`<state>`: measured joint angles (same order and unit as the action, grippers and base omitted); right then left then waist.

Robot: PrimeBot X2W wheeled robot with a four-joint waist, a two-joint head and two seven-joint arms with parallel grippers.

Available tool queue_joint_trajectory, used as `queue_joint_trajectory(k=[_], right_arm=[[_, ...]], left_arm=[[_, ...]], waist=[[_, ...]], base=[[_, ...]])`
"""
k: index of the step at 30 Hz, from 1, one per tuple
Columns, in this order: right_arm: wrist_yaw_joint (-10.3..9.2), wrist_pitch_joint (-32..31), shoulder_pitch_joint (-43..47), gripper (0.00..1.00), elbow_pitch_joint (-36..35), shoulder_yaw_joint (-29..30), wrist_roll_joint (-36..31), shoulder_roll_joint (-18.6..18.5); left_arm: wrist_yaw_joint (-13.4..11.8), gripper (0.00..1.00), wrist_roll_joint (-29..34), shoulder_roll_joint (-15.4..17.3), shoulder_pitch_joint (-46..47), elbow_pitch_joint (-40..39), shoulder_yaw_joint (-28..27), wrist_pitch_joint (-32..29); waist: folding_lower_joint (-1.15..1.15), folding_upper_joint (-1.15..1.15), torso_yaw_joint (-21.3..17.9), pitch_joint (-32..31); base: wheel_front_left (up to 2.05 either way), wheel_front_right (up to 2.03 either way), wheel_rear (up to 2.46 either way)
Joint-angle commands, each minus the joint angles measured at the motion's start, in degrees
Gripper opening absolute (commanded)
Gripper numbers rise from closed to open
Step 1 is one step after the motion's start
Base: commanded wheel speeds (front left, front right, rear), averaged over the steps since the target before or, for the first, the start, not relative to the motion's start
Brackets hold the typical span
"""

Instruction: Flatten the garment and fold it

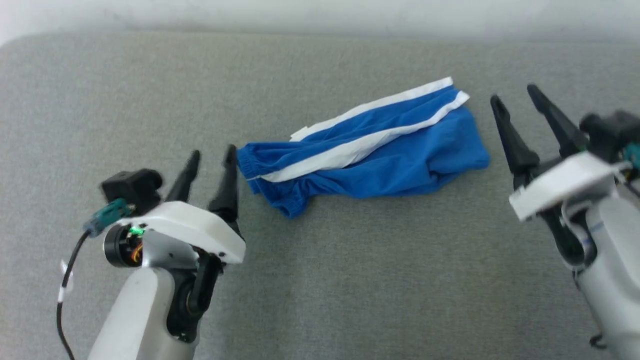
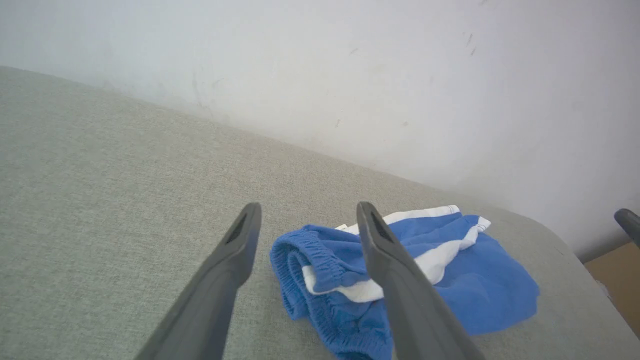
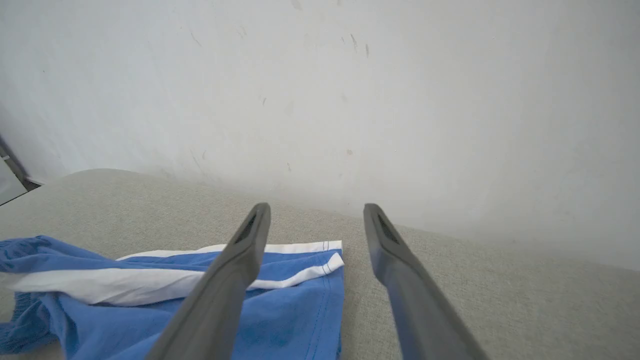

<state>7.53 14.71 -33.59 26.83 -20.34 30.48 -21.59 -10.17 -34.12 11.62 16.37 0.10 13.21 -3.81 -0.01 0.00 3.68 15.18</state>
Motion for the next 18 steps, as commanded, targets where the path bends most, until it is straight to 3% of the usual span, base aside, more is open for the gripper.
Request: queue_joint_trajectory(k=[1, 6, 10, 18], right_arm=[[-0.04, 0.2, 2.9, 1.00, -2.3, 1.5, -1.4, 0.5], [-0.04, -3.8, 12.1, 1.00, -12.6, 6.8, -6.2, 2.5], [-0.04, -8.4, 17.3, 1.00, -20.3, 10.2, -8.9, 4.4], [-0.04, -13.8, 22.3, 1.00, -29.5, 13.1, -10.5, 7.5]], left_arm=[[-0.2, 1.00, 0.9, 0.9, -0.8, -1.2, 1.0, -1.8], [0.7, 1.00, 1.7, 5.7, -0.9, -2.6, 6.0, -15.0], [2.0, 1.00, 1.0, 7.6, 0.4, -1.1, 8.8, -23.3], [3.6, 1.00, 2.3, 8.7, 7.3, 6.3, 12.1, -30.3]], waist=[[0.01, 0.00, -2.5, -3.5], [0.01, 0.00, -5.1, -5.0], [0.01, 0.00, -7.1, -4.9], [0.01, 0.00, -10.1, -2.3]], base=[[0.00, 0.00, 0.00], [0.00, 0.00, 0.00], [0.00, 0.00, 0.00], [0.00, 0.00, 0.00]])
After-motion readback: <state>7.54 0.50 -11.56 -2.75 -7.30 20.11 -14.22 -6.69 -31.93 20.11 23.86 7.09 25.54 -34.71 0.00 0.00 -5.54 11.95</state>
